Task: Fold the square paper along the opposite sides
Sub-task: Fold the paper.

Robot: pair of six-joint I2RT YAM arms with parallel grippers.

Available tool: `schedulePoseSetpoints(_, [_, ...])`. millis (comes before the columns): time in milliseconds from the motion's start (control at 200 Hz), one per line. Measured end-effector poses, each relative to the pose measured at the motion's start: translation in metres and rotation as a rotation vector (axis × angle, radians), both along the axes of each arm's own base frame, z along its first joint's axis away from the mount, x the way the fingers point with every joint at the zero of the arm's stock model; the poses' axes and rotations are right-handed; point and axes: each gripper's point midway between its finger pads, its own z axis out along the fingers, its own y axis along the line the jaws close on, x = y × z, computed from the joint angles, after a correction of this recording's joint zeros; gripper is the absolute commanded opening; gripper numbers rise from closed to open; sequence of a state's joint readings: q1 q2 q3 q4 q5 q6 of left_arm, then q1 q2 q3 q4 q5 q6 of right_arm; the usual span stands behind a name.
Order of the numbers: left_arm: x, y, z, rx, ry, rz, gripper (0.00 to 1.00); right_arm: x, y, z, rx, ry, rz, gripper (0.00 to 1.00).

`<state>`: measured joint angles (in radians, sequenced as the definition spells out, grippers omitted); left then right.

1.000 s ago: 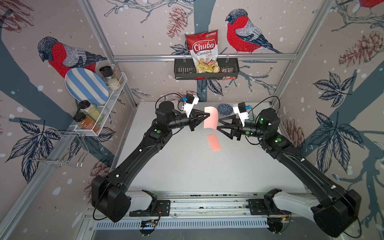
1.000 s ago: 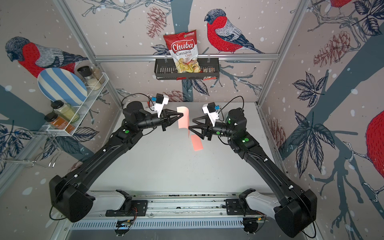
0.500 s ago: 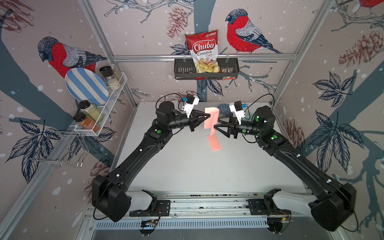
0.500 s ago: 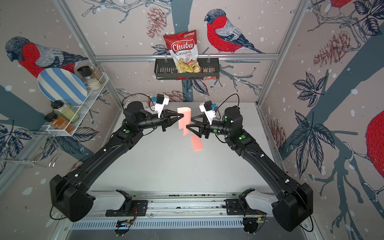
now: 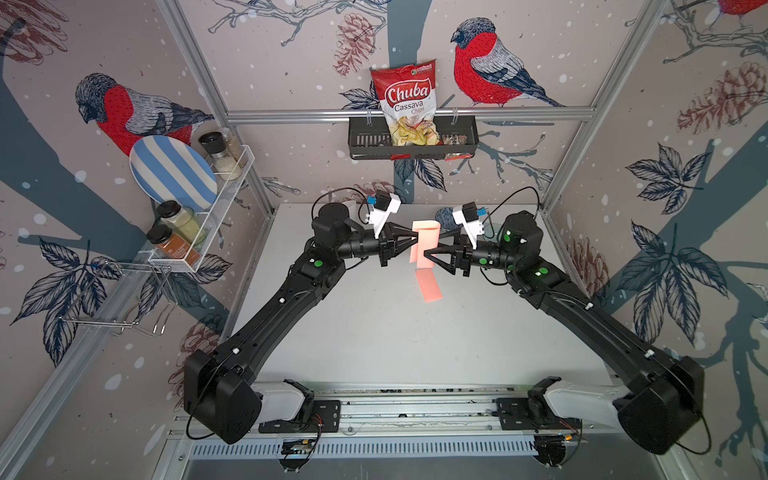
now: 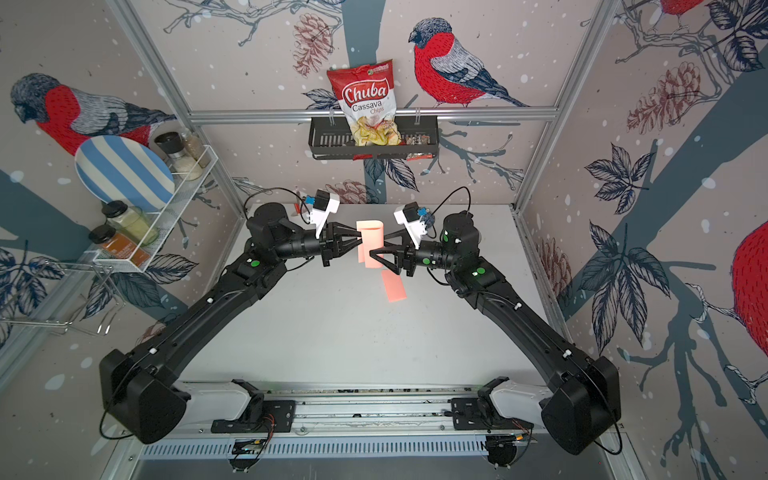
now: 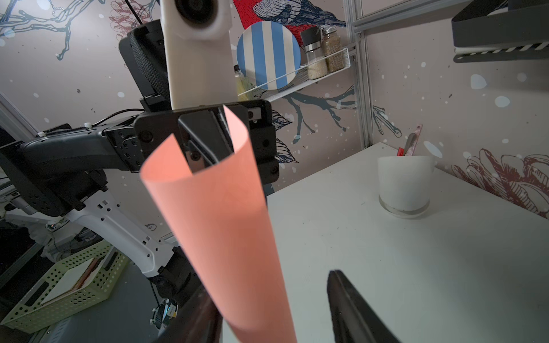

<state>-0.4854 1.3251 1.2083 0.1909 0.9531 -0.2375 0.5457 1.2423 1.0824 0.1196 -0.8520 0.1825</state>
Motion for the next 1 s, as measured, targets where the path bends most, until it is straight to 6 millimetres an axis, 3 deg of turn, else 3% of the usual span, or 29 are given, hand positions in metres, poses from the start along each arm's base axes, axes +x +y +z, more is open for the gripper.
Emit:
schedulePoseSetpoints(480, [-0.004, -0.003, -0.005, 0.001, 0.026, -0.043, 0.00, -0.002, 0.003, 0.004, 0.017, -0.021, 0.018, 0.39])
schedulePoseSetpoints(1001, [-0.004, -0.003, -0.005, 0.001, 0.026, -0.045, 0.00, -0.002, 0.011, -0.003, 0.011, -0.004, 0.040, 0.35])
